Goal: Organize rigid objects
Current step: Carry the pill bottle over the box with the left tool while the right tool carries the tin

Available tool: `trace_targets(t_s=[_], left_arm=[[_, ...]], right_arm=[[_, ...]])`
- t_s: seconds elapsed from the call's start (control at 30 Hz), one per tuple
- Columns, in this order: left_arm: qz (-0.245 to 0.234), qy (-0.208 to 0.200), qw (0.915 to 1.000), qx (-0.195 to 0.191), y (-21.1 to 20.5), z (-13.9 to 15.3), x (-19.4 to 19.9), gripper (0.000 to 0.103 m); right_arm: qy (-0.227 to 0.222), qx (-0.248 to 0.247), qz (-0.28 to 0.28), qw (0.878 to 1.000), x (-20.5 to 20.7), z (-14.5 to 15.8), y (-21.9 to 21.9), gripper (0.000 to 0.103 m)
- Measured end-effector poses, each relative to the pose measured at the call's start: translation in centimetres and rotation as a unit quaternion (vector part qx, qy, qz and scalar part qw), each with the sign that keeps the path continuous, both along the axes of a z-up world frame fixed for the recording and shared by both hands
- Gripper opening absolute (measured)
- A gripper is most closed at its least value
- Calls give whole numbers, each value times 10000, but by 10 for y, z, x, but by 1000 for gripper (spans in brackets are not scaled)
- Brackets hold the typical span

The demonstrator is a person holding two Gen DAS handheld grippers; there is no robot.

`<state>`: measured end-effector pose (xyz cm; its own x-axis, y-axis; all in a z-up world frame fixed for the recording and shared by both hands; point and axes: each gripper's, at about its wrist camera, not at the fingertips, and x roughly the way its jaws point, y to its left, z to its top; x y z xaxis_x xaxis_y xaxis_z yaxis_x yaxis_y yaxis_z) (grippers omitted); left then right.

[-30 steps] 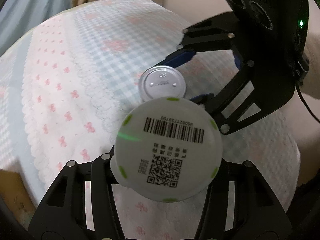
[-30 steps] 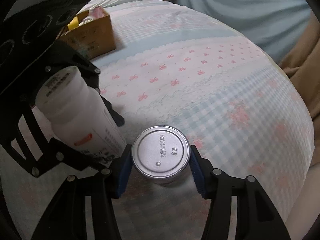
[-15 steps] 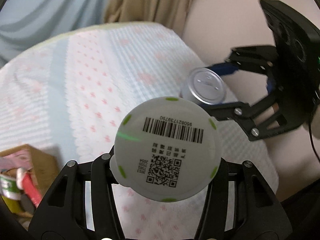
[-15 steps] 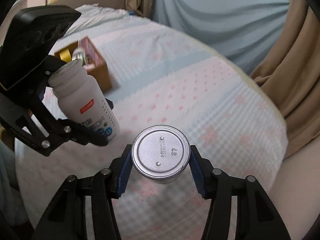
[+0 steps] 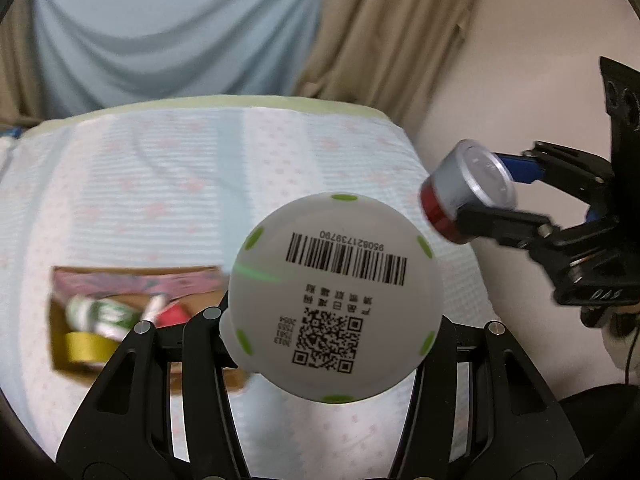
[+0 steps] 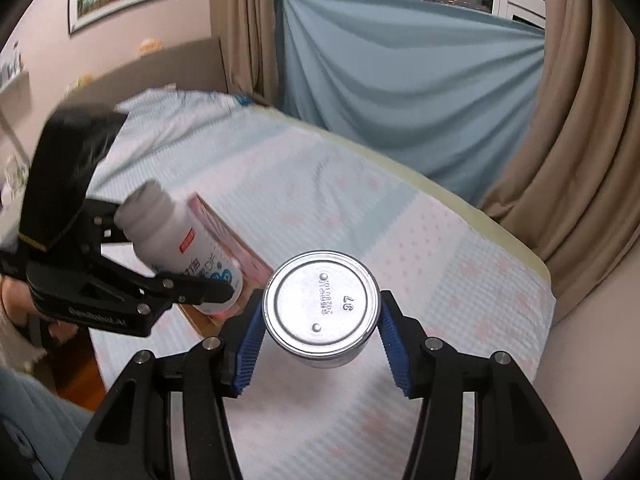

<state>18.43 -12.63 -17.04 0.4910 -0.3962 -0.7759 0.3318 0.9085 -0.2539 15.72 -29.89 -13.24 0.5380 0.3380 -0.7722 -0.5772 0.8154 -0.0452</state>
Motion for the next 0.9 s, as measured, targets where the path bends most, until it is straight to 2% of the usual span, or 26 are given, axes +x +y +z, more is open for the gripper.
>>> trace_targets(t_s=[0.23,0.43,0.53,0.67,0.9], left_arm=[[388,38,9992,120,103,14,-11,48],[308,243,9991,181,178,7,2,48],[136,398,9989,207,204,-5,12,48],[-170,660,9972,297,224,-34,32,48],[-503,1218,9904,406,227,-88,59,48]], right_arm=[[209,281,-436,9984,2,15,81,50],[580,504,-1144,9905,13,-4,147,50],[791,558,-1577,9827,16,-21,174,50],[1148,696,-2249,9651,24,-53,199,50],[1616,672,-3165,9323,36,-106,213,50]])
